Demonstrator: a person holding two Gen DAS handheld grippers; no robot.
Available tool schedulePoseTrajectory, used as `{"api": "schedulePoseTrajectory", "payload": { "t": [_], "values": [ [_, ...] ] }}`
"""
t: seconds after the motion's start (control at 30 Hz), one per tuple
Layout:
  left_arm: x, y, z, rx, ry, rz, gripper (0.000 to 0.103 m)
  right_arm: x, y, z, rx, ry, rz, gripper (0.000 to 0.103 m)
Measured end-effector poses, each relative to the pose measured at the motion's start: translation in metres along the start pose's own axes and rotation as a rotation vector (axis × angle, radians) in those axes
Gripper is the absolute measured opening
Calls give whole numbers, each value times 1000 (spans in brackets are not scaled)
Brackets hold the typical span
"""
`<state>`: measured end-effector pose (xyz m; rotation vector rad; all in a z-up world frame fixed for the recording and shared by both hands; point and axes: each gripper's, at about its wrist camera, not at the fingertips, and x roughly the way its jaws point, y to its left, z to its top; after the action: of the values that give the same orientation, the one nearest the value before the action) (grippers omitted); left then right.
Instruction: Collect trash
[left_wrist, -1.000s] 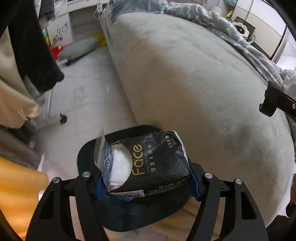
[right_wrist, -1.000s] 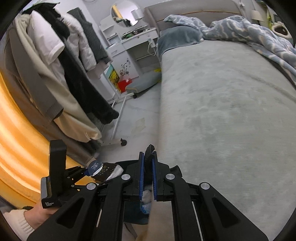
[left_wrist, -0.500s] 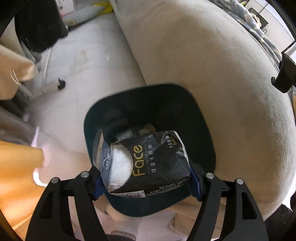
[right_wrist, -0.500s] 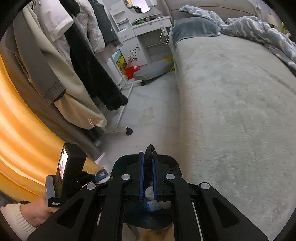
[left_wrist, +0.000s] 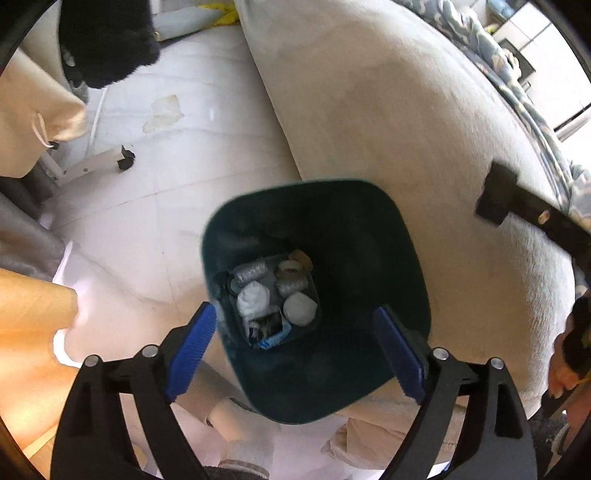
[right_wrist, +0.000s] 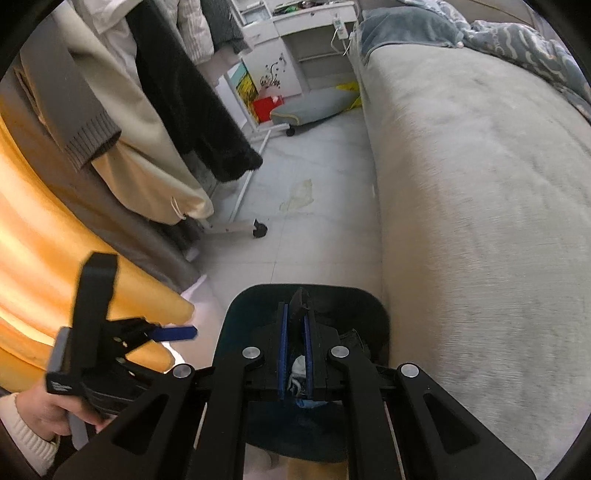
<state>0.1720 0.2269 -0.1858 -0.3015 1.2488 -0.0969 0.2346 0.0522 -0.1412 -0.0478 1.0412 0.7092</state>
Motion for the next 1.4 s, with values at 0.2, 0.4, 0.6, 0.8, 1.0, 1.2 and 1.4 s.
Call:
{"api": "schedulePoseTrajectory", "payload": {
  "t": [0.2,0.4,0.6,0.8,1.0,1.2,1.4],
  "values": [
    [-14,22,3,-12,-58,47,90,33,14,-3,-18,70,-8,8],
    [-45,36,8,1,-191,89,88,65,21,-10,-22,150,-9,8],
    [-80,45,12,-15,-331,59,85,91,30,-22,-41,222,-24,9],
    [-104,35,12,22,-434,24,85,108,35,-36,-73,300,-40,9],
    [-128,17,9,87,-569,50,85,113,40,-46,-81,348,-26,46],
    [-144,3,11,95,-636,52,86,90,44,-39,-95,296,-25,50],
    [-156,-14,12,91,-693,80,91,49,35,-31,-79,193,-24,60]
  ]
}}
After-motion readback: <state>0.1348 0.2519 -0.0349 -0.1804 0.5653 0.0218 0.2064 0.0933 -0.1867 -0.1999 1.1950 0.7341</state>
